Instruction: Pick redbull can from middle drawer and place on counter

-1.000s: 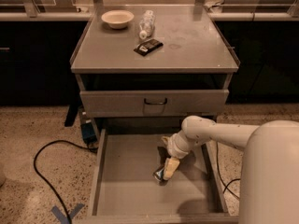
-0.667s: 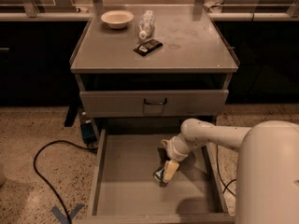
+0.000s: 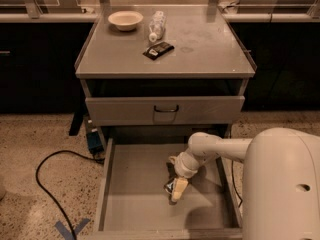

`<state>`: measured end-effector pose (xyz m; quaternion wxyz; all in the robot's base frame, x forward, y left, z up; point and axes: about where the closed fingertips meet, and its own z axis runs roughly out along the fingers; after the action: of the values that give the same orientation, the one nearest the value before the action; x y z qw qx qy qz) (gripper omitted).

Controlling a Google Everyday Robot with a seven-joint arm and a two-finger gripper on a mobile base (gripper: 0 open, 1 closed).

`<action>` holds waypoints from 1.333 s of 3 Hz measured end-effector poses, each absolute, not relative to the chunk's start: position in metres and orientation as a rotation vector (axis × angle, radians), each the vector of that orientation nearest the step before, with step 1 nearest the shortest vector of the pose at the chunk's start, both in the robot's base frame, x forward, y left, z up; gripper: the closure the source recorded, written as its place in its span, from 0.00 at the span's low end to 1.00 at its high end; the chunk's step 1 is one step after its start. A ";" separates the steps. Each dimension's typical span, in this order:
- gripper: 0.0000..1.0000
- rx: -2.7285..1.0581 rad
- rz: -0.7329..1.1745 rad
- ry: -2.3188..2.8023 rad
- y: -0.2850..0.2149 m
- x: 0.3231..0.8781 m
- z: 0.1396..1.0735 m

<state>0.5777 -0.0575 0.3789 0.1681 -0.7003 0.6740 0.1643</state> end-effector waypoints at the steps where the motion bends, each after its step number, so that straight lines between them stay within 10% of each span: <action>1: 0.00 -2.022 0.476 1.932 -0.055 0.572 0.366; 2: 0.00 -2.006 0.518 1.950 -0.056 0.569 0.356; 4: 0.41 -2.005 0.520 1.951 -0.056 0.568 0.355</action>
Offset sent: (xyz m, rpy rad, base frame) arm -0.0094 -0.0032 -0.0315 0.0123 0.0805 -0.0189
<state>0.5684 -0.0557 0.3552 0.1473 -0.6969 0.6782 0.1808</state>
